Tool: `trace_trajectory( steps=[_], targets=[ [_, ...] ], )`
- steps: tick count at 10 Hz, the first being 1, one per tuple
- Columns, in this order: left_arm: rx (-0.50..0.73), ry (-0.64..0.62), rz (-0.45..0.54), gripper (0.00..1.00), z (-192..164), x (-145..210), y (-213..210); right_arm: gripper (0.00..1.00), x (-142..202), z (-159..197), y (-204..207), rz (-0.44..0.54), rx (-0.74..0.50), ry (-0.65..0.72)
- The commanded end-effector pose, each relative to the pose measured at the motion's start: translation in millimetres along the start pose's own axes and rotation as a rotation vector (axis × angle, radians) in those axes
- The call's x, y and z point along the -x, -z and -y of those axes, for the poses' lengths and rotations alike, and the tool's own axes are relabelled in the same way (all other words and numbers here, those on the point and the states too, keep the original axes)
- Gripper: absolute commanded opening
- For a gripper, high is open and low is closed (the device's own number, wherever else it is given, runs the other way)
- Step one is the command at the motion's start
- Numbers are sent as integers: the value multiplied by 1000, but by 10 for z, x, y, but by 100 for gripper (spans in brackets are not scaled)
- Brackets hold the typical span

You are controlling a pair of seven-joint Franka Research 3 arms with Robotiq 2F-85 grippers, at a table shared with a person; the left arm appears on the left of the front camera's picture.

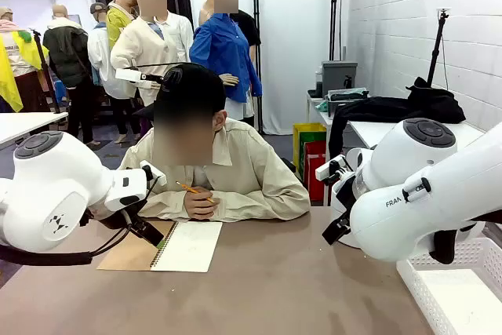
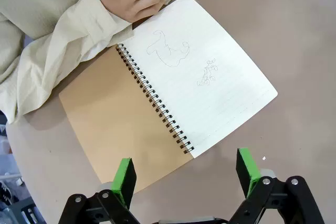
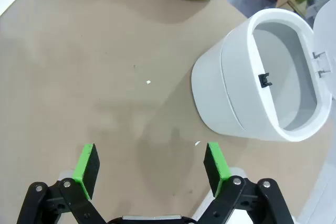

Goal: Sort the paper based on its condition.
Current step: If a person hands you a paper, place it in the Organizing basket , and if it's crumpled, put it in the Trash can.

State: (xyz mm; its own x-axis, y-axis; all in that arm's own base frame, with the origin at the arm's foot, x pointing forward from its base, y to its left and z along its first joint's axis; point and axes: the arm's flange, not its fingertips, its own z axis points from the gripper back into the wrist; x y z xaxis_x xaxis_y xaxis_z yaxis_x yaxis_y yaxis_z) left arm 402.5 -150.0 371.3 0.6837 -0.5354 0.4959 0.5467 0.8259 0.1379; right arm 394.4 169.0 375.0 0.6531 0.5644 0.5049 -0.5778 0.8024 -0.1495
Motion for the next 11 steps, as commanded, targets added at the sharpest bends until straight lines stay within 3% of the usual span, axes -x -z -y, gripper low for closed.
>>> trace_trajectory(
  steps=[1,11],
  targets=[
    [0,0,0,100,0,0,0,100,0,0,0,0,0,0],
    [0,0,0,100,0,0,0,100,0,0,0,0,0,0]
  ],
)
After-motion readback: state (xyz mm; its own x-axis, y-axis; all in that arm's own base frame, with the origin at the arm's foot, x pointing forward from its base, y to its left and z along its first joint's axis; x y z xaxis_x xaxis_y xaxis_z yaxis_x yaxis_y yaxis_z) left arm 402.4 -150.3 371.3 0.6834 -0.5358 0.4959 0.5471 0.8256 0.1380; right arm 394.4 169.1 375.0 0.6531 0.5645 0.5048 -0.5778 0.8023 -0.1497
